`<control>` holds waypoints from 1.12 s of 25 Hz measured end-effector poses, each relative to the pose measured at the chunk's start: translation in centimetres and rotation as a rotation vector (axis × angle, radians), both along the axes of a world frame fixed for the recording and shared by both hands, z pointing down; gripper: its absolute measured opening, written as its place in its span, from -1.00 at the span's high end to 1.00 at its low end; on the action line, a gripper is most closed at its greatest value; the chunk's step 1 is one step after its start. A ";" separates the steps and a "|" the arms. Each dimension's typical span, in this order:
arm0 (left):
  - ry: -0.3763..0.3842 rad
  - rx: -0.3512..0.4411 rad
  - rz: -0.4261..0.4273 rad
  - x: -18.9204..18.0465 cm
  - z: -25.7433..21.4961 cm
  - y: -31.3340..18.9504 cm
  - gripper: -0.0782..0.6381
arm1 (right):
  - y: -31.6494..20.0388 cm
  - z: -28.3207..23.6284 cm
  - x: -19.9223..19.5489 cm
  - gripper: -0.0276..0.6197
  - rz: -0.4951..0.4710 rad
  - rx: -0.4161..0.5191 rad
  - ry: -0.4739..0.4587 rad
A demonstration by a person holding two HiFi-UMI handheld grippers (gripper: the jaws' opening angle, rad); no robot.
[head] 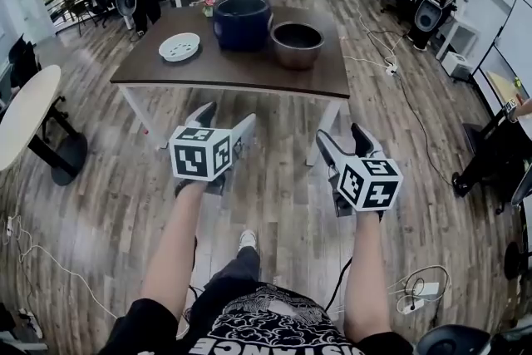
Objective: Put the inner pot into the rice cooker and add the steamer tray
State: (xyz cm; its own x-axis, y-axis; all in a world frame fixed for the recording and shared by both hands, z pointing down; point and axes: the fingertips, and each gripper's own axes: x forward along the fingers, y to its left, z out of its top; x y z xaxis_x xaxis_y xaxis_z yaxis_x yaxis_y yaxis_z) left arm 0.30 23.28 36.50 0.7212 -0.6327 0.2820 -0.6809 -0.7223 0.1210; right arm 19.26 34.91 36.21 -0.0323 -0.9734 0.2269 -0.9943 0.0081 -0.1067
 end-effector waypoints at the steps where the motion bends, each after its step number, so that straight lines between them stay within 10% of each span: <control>1: 0.004 -0.003 -0.001 0.1 0.0 -1.1 -0.33 | -1.0 0.0 0.1 -0.16 0.000 -0.006 0.003; 28: -0.005 -0.069 0.097 2.6 1.6 -22.5 -0.33 | -20.6 0.3 2.0 -0.16 0.112 -0.074 -0.007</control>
